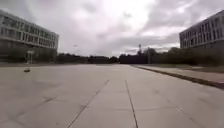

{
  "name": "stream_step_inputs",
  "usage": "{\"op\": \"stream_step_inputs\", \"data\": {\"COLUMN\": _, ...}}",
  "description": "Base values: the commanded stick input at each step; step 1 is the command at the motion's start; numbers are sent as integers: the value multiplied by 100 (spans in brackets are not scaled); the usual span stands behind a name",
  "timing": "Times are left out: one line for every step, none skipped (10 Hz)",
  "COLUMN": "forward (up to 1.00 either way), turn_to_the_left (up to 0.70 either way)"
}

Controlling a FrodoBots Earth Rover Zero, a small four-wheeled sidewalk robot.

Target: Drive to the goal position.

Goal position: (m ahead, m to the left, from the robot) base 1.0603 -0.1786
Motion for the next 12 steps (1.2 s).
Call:
{"op": "stream_step_inputs", "data": {"forward": 70, "turn_to_the_left": -8}}
{"op": "stream_step_inputs", "data": {"forward": 70, "turn_to_the_left": -28}}
{"op": "stream_step_inputs", "data": {"forward": 70, "turn_to_the_left": -34}}
{"op": "stream_step_inputs", "data": {"forward": 70, "turn_to_the_left": -32}}
{"op": "stream_step_inputs", "data": {"forward": 70, "turn_to_the_left": -30}}
{"op": "stream_step_inputs", "data": {"forward": 70, "turn_to_the_left": -28}}
{"op": "stream_step_inputs", "data": {"forward": 70, "turn_to_the_left": -26}}
{"op": "stream_step_inputs", "data": {"forward": 70, "turn_to_the_left": -24}}
{"op": "stream_step_inputs", "data": {"forward": 70, "turn_to_the_left": -22}}
{"op": "stream_step_inputs", "data": {"forward": 70, "turn_to_the_left": -20}}
{"op": "stream_step_inputs", "data": {"forward": 70, "turn_to_the_left": -18}}
{"op": "stream_step_inputs", "data": {"forward": 70, "turn_to_the_left": -16}}
